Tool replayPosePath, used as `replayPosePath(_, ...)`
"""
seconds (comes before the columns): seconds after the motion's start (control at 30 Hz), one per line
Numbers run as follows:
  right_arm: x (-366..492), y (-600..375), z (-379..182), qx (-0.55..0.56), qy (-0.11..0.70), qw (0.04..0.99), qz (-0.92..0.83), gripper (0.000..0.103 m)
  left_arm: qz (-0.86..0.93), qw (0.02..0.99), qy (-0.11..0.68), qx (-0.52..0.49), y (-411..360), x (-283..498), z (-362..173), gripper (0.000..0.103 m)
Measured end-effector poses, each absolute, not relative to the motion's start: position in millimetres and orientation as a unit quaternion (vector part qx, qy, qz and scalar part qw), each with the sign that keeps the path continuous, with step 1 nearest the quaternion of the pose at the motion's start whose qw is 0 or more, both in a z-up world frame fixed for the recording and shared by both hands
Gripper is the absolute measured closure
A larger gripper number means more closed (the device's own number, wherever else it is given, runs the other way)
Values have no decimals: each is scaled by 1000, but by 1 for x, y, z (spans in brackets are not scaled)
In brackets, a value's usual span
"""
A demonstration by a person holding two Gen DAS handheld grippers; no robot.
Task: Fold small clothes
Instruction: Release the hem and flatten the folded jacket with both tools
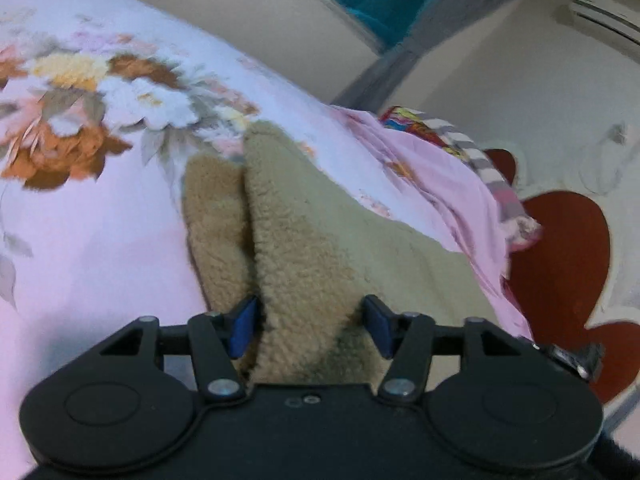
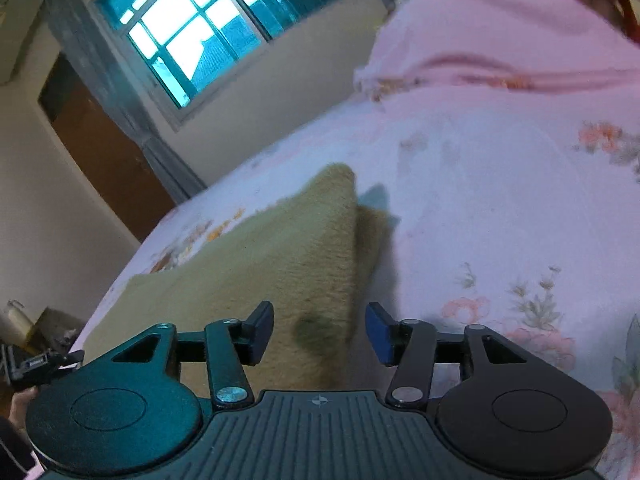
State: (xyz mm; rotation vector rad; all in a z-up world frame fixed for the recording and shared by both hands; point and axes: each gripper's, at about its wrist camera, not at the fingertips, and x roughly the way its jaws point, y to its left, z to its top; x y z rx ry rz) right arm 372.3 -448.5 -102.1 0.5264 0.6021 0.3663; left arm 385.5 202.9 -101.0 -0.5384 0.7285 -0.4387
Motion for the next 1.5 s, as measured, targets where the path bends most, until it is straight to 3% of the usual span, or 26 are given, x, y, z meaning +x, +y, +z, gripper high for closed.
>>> replayPosePath(0.1,386,-427,-132,215,377,892,128,44,-179,883,374,-221,190,394,-123,41)
replayPosePath(0.2,390,-428,-124,226,372,893,110,42,-165,881,376,-235,196,391,-111,42)
replayPosePath(0.43,373,-374,-51,168,269,936,155,43,-171,931,283,-157,141,346,-43,46)
replayPosePath(0.53,385,-340,-59,158,277,932,170,42,-143,931,306,-136,108,361,-57,46)
replayPosePath(0.6,408,-322,-89,90,335,934,82,43,-125,927,332,-118,98,373,-85,46)
replayPosePath(0.67,413,-327,-113,116,344,928,82,43,-118,930,329,-116,94,374,-92,45)
replayPosePath(0.83,386,-323,-73,144,297,939,98,43,-125,943,288,-110,70,338,-42,46)
replayPosePath(0.93,374,-289,-65,144,291,935,142,43,-181,934,288,-111,23,329,-41,46)
replayPosePath(1.1,393,-232,-117,72,365,922,108,41,-158,909,379,-64,-38,354,-112,43)
replayPosePath(1.27,395,-218,-108,46,365,925,94,39,-143,906,384,-103,-29,354,-100,45)
replayPosePath(1.5,354,-228,-91,56,324,941,84,39,-88,933,339,-83,-24,327,-85,45)
